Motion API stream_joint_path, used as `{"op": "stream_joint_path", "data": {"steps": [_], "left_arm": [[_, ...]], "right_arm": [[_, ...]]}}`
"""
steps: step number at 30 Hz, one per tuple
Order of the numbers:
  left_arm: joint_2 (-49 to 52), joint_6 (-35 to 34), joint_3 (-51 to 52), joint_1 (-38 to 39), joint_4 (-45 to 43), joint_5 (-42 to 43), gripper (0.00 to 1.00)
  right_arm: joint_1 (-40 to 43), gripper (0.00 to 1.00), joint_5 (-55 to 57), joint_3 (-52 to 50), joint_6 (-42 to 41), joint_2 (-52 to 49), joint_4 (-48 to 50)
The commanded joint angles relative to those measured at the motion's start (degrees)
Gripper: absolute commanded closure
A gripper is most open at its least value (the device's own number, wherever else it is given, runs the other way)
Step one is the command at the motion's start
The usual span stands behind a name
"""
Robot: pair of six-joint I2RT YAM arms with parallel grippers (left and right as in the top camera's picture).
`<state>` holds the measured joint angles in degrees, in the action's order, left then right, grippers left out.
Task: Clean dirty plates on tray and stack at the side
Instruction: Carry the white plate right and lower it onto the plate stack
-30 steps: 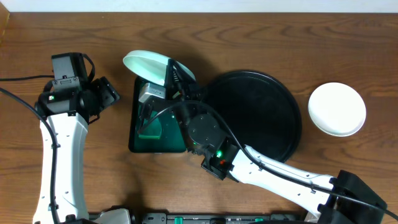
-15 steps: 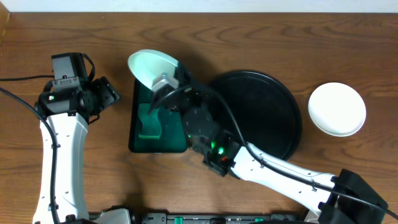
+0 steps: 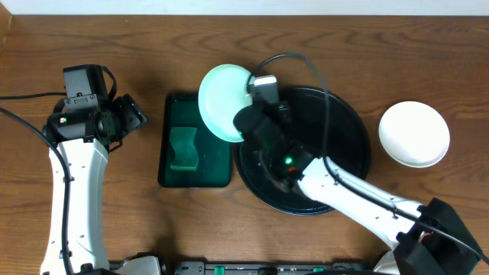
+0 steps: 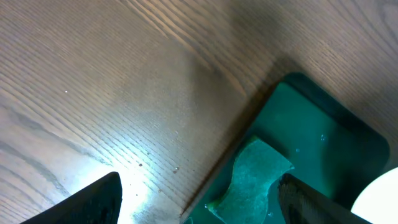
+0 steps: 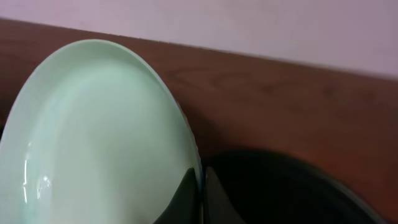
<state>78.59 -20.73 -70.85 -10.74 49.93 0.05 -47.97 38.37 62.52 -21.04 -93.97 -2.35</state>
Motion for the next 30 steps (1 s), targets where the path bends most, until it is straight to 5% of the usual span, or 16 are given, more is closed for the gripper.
{"op": "stream_joint_path", "data": {"steps": [1,13,30], "left_arm": [[-0.15,0.35,-0.68,-0.22,0.15,-0.11,0.20],[-0.15,0.35,-0.68,-0.22,0.15,-0.11,0.20],[-0.15,0.35,-0.68,-0.22,0.15,-0.11,0.20]], "right_arm": [[2.58,0.99,-7.48,0.68,-7.93,0.44,-0.50],[18.73,0.99,-29.75,0.68,-12.81,8.44,-12.48],[54.03,0.99,-31.98,0.68,-9.70,15.34,-34.56]]}}
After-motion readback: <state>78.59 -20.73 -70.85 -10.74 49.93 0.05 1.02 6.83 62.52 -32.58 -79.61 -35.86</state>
